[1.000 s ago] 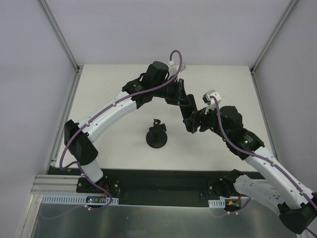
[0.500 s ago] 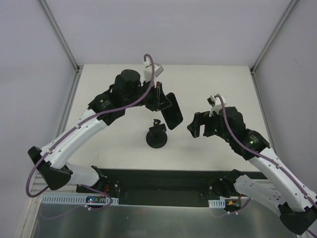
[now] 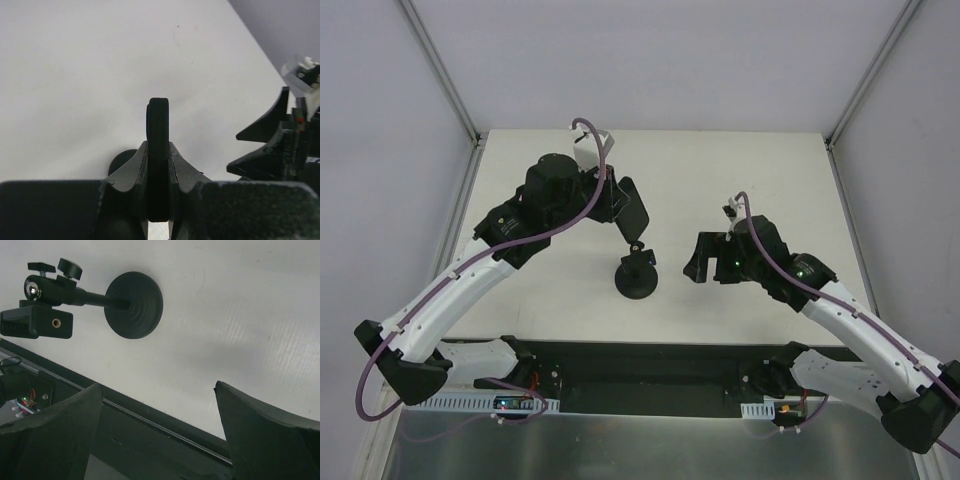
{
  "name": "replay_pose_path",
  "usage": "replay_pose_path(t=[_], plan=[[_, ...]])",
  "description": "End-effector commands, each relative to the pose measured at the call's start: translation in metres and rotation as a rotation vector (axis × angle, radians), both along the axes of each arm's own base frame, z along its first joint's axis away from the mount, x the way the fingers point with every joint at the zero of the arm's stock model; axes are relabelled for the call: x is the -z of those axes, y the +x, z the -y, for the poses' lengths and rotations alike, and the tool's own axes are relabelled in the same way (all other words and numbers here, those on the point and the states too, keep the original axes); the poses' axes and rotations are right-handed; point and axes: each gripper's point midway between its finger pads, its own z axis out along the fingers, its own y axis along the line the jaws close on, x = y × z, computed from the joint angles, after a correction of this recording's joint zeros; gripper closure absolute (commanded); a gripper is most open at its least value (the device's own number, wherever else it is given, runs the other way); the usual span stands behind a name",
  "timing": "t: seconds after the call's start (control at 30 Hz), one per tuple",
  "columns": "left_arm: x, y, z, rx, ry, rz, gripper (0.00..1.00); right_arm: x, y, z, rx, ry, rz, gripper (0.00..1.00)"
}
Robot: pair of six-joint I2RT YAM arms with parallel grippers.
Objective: Place the phone on the phone stand
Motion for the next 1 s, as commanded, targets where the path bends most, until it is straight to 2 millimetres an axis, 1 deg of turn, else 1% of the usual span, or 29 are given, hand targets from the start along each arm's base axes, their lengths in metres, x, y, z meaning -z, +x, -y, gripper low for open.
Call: replay_pose_path(t=[0.0, 0.03, 0.1, 0.2, 0.27, 0.3, 0.33, 0.37, 0.4, 0.43, 0.5, 0.53, 0.57, 0.6, 0.67, 0.73, 0.77, 0.8, 0.83, 0.87, 0.9, 0.93, 0.97], plan=[[-0.011, 0.018, -0.028, -0.138, -0.021, 0.067, 1.0, -0.015, -0.008, -0.024, -0.05, 0.107, 0.026, 0.04], [-0.012, 0.014, -0.035, -0.156, -0.041, 0.066, 1.0, -0.014, -0.006, -0.023, -0.044, 0.092, 0.033, 0.03], [-0.017, 0.014, -0.047, -0.192, -0.054, 0.084, 1.0, -0.015, -0.005, -0.029, -0.066, 0.089, 0.04, 0.02], [-0.021, 0.001, -0.059, -0.201, -0.074, 0.09, 1.0, -0.016, -0.007, -0.041, -0.11, 0.087, 0.045, 0.01], [-0.013, -0.005, -0.063, -0.198, -0.068, 0.073, 1.0, -0.018, -0.006, -0.044, -0.131, 0.076, 0.064, 0.01], [-0.015, -0.011, -0.067, -0.199, -0.076, 0.08, 1.0, -0.019, -0.005, -0.043, -0.131, 0.068, 0.072, 0.03], [-0.012, -0.013, -0.068, -0.198, -0.075, 0.074, 1.0, -0.023, -0.005, -0.043, -0.141, 0.059, 0.086, 0.03], [-0.01, -0.017, -0.069, -0.186, -0.072, 0.068, 1.0, -0.022, -0.009, -0.042, -0.157, 0.045, 0.081, 0.04], [-0.013, -0.021, -0.069, -0.175, -0.08, 0.075, 1.0, -0.022, -0.011, -0.042, -0.167, 0.042, 0.086, 0.04], [-0.008, -0.025, -0.066, -0.15, -0.086, 0.059, 1.0, -0.02, -0.006, -0.035, -0.129, 0.013, 0.112, 0.04], [-0.004, -0.035, -0.061, -0.093, -0.094, 0.045, 1.0, -0.016, -0.003, -0.033, -0.12, 0.007, 0.148, 0.07], [-0.003, -0.044, -0.054, -0.026, -0.101, 0.039, 1.0, -0.014, -0.002, -0.034, -0.118, 0.01, 0.155, 0.08], [0.001, -0.048, -0.054, -0.014, -0.102, 0.032, 1.0, -0.014, 0.002, -0.037, -0.125, 0.01, 0.173, 0.12], [0.004, -0.054, -0.056, -0.005, -0.106, 0.032, 1.0, -0.014, 0.001, -0.042, -0.151, 0.018, 0.173, 0.15], [0.007, -0.06, -0.059, 0.016, -0.094, 0.054, 1.0, -0.012, 0.004, -0.052, -0.188, 0.001, 0.163, 0.21], [0.008, -0.064, -0.063, 0.041, -0.064, 0.097, 1.0, -0.014, 0.006, -0.061, -0.238, -0.016, 0.173, 0.24], [0.008, -0.065, -0.064, 0.053, -0.051, 0.114, 1.0, -0.012, 0.008, -0.069, -0.267, -0.027, 0.164, 0.3], [0.007, -0.065, -0.067, 0.049, -0.039, 0.133, 1.0, -0.023, 0.007, -0.078, -0.318, -0.015, 0.185, 0.32], [0.006, -0.062, -0.07, 0.043, -0.009, 0.16, 1.0, -0.026, 0.007, -0.083, -0.337, -0.023, 0.188, 0.34], [0.006, -0.06, -0.072, 0.034, 0.007, 0.17, 1.0, -0.022, 0.005, -0.091, -0.365, -0.041, 0.177, 0.35], [0.004, -0.056, -0.074, 0.017, 0.024, 0.182, 1.0, -0.032, 0.006, -0.098, -0.377, -0.035, 0.192, 0.36], [0.005, -0.055, -0.076, 0.02, 0.046, 0.193, 1.0, -0.03, 0.005, -0.1, -0.389, -0.057, 0.183, 0.36], [0.004, -0.054, -0.076, 0.019, 0.055, 0.198, 1.0, -0.024, 0.002, -0.106, -0.405, -0.077, 0.167, 0.37]])
